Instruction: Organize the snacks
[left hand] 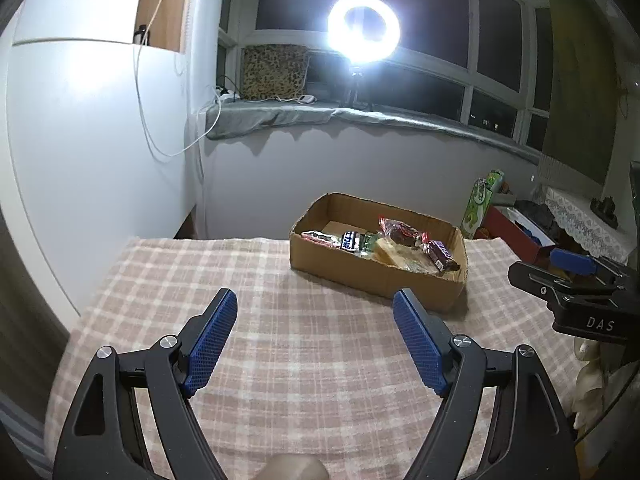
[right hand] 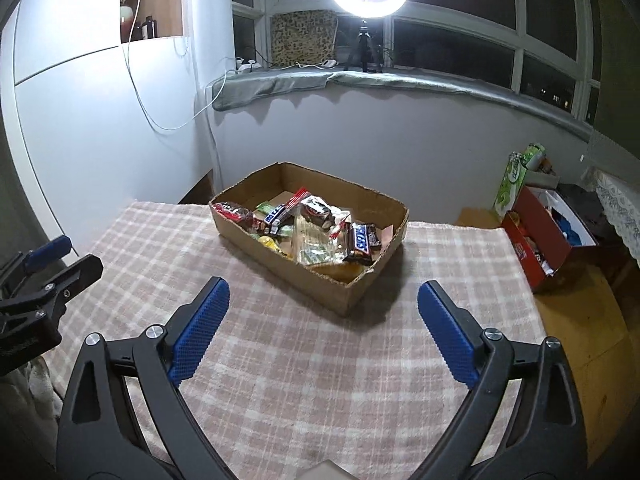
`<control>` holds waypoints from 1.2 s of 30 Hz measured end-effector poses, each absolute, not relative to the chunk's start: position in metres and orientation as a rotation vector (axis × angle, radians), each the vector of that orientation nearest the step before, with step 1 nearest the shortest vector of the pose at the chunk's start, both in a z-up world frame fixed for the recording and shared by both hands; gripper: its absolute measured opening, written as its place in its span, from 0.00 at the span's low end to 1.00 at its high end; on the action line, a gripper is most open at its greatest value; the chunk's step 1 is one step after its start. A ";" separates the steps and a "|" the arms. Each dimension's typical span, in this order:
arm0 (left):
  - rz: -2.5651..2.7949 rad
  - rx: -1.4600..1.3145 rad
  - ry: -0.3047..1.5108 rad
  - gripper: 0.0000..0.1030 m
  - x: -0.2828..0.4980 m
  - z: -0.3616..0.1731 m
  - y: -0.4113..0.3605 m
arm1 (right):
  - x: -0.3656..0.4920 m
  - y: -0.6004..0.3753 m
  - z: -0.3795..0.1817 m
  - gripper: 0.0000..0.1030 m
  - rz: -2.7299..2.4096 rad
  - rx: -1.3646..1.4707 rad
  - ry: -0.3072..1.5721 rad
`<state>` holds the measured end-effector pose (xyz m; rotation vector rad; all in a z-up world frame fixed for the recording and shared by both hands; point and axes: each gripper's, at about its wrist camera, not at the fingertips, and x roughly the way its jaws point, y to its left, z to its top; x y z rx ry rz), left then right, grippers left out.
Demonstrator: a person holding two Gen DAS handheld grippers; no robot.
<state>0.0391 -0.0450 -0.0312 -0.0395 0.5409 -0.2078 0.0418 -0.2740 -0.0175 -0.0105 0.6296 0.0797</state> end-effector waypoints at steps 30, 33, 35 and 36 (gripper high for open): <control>-0.204 -0.048 0.565 0.78 0.036 -0.038 -0.047 | 0.038 -0.264 -0.015 0.94 0.090 -0.027 0.623; -0.208 -0.048 0.569 0.78 0.036 -0.038 -0.048 | 0.038 -0.265 -0.017 0.94 0.092 -0.024 0.629; -0.209 -0.049 0.568 0.78 0.036 -0.038 -0.049 | 0.039 -0.267 -0.018 0.94 0.092 -0.026 0.632; -0.209 -0.051 0.568 0.78 0.036 -0.038 -0.049 | 0.039 -0.267 -0.019 0.94 0.092 -0.026 0.633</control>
